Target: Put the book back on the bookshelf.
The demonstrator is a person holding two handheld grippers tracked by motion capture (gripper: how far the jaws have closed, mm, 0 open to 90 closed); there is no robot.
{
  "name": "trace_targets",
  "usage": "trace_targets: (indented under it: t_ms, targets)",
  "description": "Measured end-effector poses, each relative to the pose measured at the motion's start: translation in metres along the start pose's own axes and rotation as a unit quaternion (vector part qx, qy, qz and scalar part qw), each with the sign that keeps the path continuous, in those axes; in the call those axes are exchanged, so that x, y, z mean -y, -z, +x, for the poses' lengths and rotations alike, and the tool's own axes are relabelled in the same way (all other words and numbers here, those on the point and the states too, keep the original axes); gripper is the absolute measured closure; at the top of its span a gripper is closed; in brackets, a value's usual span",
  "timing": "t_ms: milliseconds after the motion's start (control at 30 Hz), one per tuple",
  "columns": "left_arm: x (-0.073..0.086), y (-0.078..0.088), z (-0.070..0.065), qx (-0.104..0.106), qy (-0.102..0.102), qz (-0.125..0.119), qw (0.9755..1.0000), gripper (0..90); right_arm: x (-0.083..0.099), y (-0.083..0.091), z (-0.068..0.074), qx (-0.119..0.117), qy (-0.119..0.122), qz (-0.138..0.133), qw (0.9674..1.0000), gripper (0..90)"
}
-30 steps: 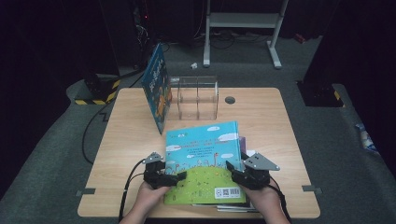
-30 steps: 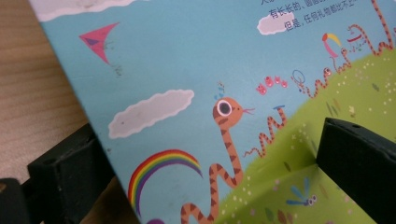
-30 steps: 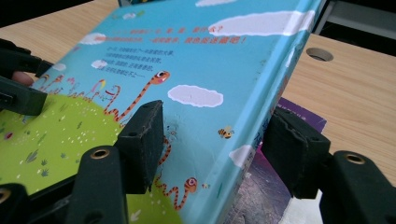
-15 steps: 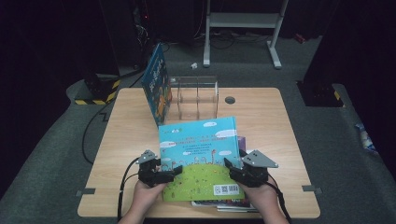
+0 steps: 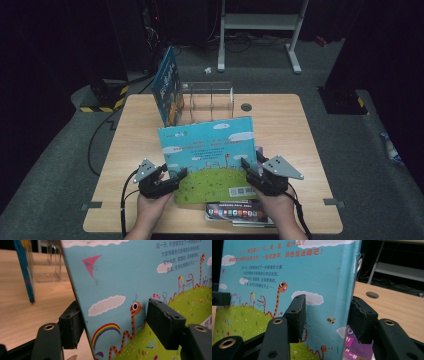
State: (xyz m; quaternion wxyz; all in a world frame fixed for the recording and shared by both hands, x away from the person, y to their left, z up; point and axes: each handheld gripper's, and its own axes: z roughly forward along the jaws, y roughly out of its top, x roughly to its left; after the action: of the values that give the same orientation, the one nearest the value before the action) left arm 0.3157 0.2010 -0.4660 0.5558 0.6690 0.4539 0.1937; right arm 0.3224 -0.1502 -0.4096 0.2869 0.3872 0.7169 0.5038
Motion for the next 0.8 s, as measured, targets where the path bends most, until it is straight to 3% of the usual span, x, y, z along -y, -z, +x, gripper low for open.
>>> trace_targets:
  t_ms: [133, 267, 333, 367, 467, 567, 800]
  targets:
    - [-0.002, 0.003, -0.002, -0.005, -0.005, -0.01, 0.9999, 36.7, -0.005, 0.002, 0.001, 0.003, 0.001, -0.014, 0.9999, 51.6]
    - [-0.004, 0.006, -0.004, -0.014, -0.024, -0.024, 0.9993, 39.3, -0.009, 0.005, 0.002, 0.005, 0.005, -0.023, 0.9997, 52.2]
    - [-0.004, 0.01, -0.007, -0.02, -0.036, -0.047, 0.998, 40.3, -0.01, 0.006, 0.002, 0.007, 0.011, -0.029, 0.9995, 51.9]
    - [-0.004, 0.01, -0.007, -0.02, -0.036, -0.047, 0.998, 41.0, -0.01, 0.006, 0.002, 0.007, 0.011, -0.029, 0.9995, 51.9]
    - [-0.004, 0.015, -0.011, -0.027, -0.051, -0.087, 0.9945, 41.9, -0.009, 0.007, 0.002, 0.003, 0.012, -0.038, 0.9992, 50.8]
    - [-0.003, 0.016, -0.013, -0.029, -0.054, -0.102, 0.9929, 42.0, -0.007, 0.008, 0.003, 0.005, 0.011, -0.048, 0.9988, 50.8]
    - [-0.002, 0.01, -0.012, -0.029, -0.058, -0.108, 0.992, 42.0, -0.007, 0.008, 0.001, 0.012, 0.013, -0.051, 0.9985, 50.4]
